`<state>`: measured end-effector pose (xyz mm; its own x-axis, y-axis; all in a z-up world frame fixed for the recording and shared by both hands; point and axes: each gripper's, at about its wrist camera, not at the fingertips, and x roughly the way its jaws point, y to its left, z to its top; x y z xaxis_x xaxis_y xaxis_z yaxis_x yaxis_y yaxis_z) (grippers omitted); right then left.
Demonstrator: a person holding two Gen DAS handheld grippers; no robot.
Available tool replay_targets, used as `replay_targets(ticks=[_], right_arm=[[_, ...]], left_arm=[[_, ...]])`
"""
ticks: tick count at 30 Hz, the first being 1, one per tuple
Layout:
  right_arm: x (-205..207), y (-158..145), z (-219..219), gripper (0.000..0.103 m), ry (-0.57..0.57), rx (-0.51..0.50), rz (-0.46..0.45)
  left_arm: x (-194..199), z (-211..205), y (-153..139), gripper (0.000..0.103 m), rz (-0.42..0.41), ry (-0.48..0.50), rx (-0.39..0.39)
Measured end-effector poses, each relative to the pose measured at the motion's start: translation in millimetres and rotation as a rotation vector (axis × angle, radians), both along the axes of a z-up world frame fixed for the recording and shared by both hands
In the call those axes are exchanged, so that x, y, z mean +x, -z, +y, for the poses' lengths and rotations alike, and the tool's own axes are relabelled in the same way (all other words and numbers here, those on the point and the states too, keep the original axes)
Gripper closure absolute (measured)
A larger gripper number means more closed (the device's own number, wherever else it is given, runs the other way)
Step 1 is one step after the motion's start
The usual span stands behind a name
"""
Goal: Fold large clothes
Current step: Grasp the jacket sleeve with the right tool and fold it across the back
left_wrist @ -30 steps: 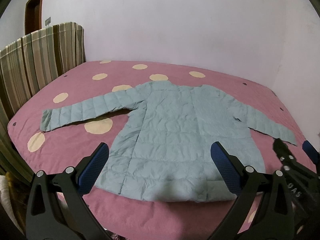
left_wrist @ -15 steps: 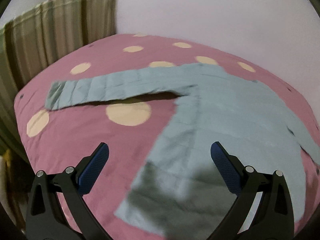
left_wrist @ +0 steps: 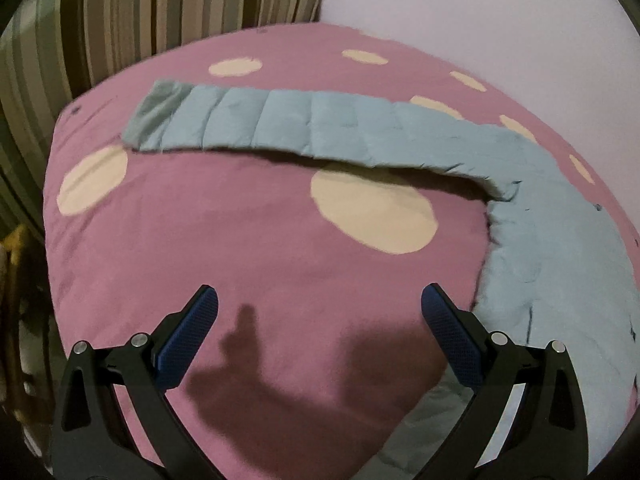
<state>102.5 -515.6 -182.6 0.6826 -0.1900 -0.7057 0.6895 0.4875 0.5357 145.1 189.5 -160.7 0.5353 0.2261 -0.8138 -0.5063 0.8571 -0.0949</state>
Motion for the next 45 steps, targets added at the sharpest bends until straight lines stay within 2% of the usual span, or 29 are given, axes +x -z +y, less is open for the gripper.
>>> replay_targets(ticks=[7,16,19,21,23,25,27,30,34,37,41,45], right_arm=[[10,31,-44,0.047,0.096,0.12,-0.07],[12,47,-73,0.047,0.189,0.16,-0.208],[17,44,-74,0.047,0.197,0.134,-0.216],[22,42,-74,0.054,0.198,0.105,-0.206],[25,43,-74,0.078,0.2,0.093,-0.188],[26,47,-78,0.093,0.202,0.108,-0.188],[28,47,-78,0.095,0.2,0.11,-0.194],[33,30,-69,0.096,0.163,0.047,-0.19],[60,-13,-31,0.096,0.053,-0.083,-0.195],[95,-45,16,0.096,-0.072,-0.176,-0.191],[147,-77,94,0.096,-0.272,-0.291,-0.177],[194,-93,180,0.096,-0.458,-0.388,-0.157]], left_arm=[[1,2,13,0.002,0.044,-0.035,0.009],[5,-2,25,0.002,0.082,-0.051,0.077],[6,-3,26,0.002,0.081,-0.052,0.092],[7,-4,27,0.002,0.08,-0.055,0.095],[7,-4,27,0.002,0.081,-0.056,0.098],[7,-4,28,0.002,0.08,-0.057,0.1],[7,-4,28,0.002,0.081,-0.056,0.102],[7,-4,28,0.002,0.082,-0.057,0.103],[7,-4,29,0.002,0.081,-0.056,0.102],[7,-4,29,0.002,0.082,-0.056,0.103],[7,-4,30,0.002,0.081,-0.056,0.101],[7,-3,30,0.002,0.082,-0.056,0.102]])
